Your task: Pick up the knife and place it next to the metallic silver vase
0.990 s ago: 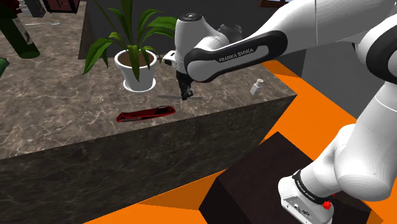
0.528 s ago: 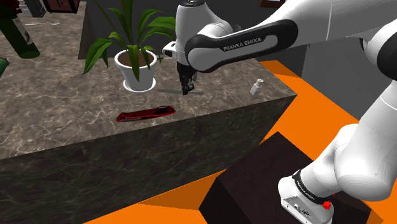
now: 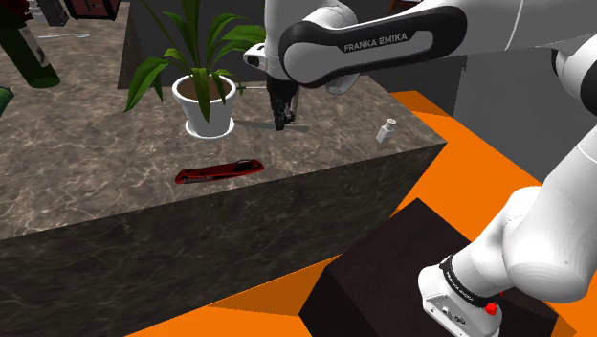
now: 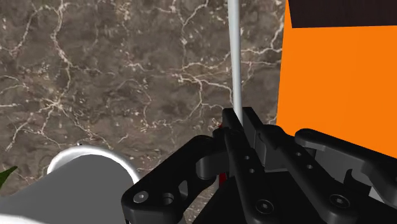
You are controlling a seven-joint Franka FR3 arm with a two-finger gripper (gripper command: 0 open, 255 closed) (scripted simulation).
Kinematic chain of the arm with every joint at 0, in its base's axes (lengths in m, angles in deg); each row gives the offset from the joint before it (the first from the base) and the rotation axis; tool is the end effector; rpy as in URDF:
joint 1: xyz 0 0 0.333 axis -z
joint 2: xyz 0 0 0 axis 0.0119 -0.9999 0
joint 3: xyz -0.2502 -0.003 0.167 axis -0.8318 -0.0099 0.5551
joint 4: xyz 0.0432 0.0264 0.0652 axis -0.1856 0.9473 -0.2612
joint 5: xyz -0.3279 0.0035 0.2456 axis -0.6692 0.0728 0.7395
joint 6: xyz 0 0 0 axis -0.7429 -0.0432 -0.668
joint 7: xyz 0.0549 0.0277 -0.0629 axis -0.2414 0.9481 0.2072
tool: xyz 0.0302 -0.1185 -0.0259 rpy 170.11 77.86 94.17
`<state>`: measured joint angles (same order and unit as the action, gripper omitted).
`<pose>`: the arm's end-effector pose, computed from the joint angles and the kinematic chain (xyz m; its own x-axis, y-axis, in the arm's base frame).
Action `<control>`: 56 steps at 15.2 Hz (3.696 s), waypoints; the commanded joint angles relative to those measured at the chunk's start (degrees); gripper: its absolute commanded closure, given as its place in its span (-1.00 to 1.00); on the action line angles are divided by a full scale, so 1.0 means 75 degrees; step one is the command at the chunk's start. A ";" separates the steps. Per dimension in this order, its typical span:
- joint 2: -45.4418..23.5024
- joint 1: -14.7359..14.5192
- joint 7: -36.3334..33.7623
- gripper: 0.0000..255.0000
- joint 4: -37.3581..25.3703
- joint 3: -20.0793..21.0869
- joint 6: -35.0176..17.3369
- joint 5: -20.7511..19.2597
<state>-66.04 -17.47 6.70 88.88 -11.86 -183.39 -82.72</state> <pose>0.5753 0.2486 0.4108 0.2502 0.9664 -0.0589 0.9640 -0.2430 0.1079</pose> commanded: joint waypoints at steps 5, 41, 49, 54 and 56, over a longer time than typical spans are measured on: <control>0.0108 0.0002 0.0090 1.00 -0.0470 0.0006 0.0574 0.0050; 0.0243 0.0459 0.1259 1.00 -0.3471 -0.0293 0.3595 0.0222; 0.0659 0.1277 0.2664 1.00 -0.2901 -0.0918 0.3293 0.0402; 0.0642 0.1772 0.3559 1.00 -0.2905 -0.1327 0.3200 0.0512; 0.0576 0.1975 0.3919 1.00 -0.2983 -0.1487 0.3183 0.0563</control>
<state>-61.48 -3.37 34.72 67.03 -22.45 -159.68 -78.69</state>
